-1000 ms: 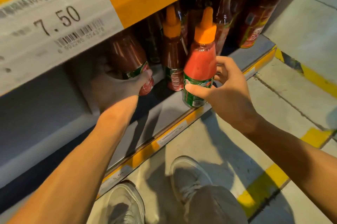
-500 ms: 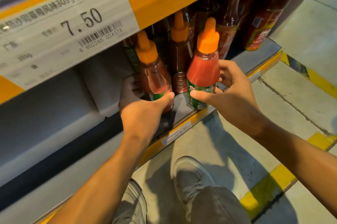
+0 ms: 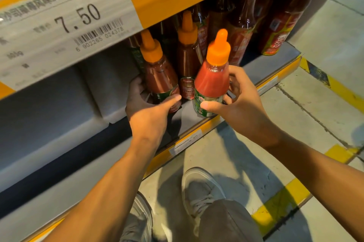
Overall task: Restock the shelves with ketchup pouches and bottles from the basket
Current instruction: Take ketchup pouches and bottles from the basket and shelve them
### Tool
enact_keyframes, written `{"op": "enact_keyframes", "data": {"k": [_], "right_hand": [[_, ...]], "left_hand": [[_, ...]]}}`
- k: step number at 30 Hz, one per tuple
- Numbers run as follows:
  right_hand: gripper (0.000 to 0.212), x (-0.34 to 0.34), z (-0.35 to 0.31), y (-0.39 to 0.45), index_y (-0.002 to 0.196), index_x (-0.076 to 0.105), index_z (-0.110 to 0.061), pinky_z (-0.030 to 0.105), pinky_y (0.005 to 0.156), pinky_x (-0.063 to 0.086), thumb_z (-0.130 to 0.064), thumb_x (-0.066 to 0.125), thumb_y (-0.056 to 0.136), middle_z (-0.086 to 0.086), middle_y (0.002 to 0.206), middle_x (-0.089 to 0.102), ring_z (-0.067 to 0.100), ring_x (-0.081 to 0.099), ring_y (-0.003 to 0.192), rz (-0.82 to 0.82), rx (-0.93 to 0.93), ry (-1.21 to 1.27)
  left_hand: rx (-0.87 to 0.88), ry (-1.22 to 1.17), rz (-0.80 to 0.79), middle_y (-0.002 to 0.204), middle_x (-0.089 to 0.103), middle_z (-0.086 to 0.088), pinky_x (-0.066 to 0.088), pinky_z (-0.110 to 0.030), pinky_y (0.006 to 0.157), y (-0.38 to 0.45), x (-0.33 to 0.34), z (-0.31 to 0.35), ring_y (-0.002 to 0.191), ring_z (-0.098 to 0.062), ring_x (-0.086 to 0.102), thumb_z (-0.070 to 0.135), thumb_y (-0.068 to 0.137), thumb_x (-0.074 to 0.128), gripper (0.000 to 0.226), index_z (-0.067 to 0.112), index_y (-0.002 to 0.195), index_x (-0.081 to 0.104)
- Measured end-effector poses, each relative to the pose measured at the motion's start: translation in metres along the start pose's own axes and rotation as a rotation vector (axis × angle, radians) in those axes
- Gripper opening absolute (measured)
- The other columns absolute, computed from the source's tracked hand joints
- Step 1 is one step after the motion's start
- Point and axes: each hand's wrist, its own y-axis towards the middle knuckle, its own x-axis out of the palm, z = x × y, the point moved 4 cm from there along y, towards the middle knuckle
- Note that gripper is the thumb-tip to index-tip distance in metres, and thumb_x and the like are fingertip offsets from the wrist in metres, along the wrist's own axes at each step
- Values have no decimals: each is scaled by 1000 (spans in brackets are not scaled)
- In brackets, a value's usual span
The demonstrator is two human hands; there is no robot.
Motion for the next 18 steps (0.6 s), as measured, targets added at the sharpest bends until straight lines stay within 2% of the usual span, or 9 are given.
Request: {"op": "enact_keyframes", "data": {"k": [2, 4, 7, 10, 15, 18], "right_hand": [[70, 1, 4, -1, 130, 49, -29, 14, 84, 53, -13, 87, 72, -19, 118, 62, 2, 61, 115, -9, 5, 15], [71, 1, 6, -1, 129, 49, -33, 14, 84, 53, -21, 87, 70, -21, 118, 62, 2, 61, 116, -7, 3, 22], [70, 0, 7, 0, 128, 50, -35, 13, 84, 53, -22, 87, 70, -20, 119, 62, 3, 61, 117, -6, 9, -2], [70, -2, 6, 0, 128, 49, -40, 7, 81, 51, -19, 87, 73, -24, 120, 61, -2, 59, 117, -3, 24, -64], [69, -7, 2, 3, 130, 51, -38, 11, 86, 53, -18, 87, 75, -19, 124, 63, -1, 59, 118, 18, 34, -138], [67, -10, 0, 2, 129, 53, -32, 9, 87, 51, -15, 88, 74, -16, 122, 64, -1, 60, 116, 43, 26, -147]], "left_hand": [[-15, -1, -7, 119, 60, 24, 49, -18, 89, 1, 1, 0, 111, 7, 57, 20, 56, 96, 92, 31, 135, 50], [-33, 4, -16, 116, 57, 26, 49, -24, 94, 2, 2, 1, 110, 4, 56, 18, 57, 95, 94, 33, 136, 48], [-51, 34, -35, 122, 53, 22, 46, -33, 103, 1, 3, 5, 120, -5, 50, 17, 59, 94, 96, 33, 139, 44], [-57, 57, -64, 131, 55, 15, 46, -37, 107, 2, 2, 7, 122, -7, 50, 16, 61, 94, 95, 31, 140, 44], [-22, 134, -121, 135, 52, 12, 41, -28, 100, 5, 4, 13, 118, -3, 44, 21, 62, 94, 94, 31, 141, 43], [-22, 154, -149, 138, 52, 8, 38, -28, 100, 7, 9, 17, 117, -3, 42, 20, 64, 93, 92, 30, 140, 43]]}}
